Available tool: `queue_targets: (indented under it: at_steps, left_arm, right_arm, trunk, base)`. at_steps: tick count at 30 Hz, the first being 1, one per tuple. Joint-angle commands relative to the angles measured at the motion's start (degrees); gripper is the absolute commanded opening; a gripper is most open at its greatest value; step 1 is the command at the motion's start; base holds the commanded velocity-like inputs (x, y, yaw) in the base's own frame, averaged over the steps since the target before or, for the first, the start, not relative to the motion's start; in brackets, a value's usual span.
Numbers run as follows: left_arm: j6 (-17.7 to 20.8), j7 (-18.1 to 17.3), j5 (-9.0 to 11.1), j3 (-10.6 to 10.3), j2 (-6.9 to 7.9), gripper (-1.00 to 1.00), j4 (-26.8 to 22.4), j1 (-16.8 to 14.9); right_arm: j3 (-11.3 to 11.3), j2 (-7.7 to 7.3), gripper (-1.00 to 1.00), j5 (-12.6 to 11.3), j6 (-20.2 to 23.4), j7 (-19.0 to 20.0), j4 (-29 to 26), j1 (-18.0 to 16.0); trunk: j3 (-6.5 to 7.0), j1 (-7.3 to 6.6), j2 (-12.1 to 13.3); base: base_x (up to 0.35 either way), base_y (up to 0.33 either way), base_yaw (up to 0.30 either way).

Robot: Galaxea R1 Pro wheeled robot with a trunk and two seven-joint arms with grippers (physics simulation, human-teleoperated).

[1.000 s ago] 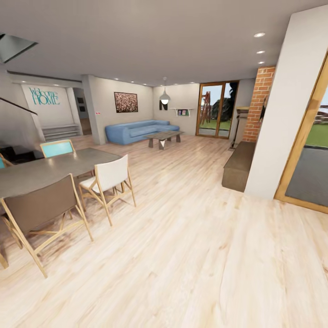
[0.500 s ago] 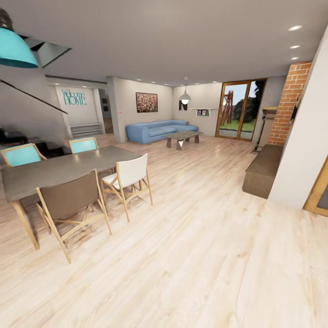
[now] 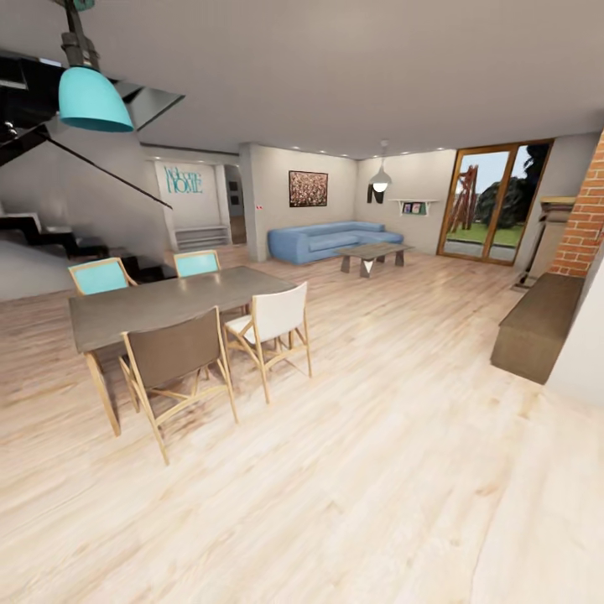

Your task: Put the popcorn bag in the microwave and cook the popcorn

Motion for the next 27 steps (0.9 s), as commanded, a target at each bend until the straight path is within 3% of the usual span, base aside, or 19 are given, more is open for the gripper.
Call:
queue_targets:
  at_steps: [1,27]
  left_arm:
    - [-0.1,0.0,-0.04,-0.03,0.0,1.0,-0.05,0.01]
    - [-0.1,0.01,-0.04,-0.04,0.0,1.0,-0.05,0.01]
  right_arm:
    - [0.03,0.01,1.0,0.03,-0.32,-0.02,0.01,0.02]
    - [0.05,0.02,1.0,0.0,-0.8,-0.04,0.24,0.02]
  trunk:
    - [-0.03,0.0,-0.02]
    - [-0.03,0.0,-0.02]
  base:
    - [0.0,0.0,0.285]
    - [0.0,0.0,0.285]
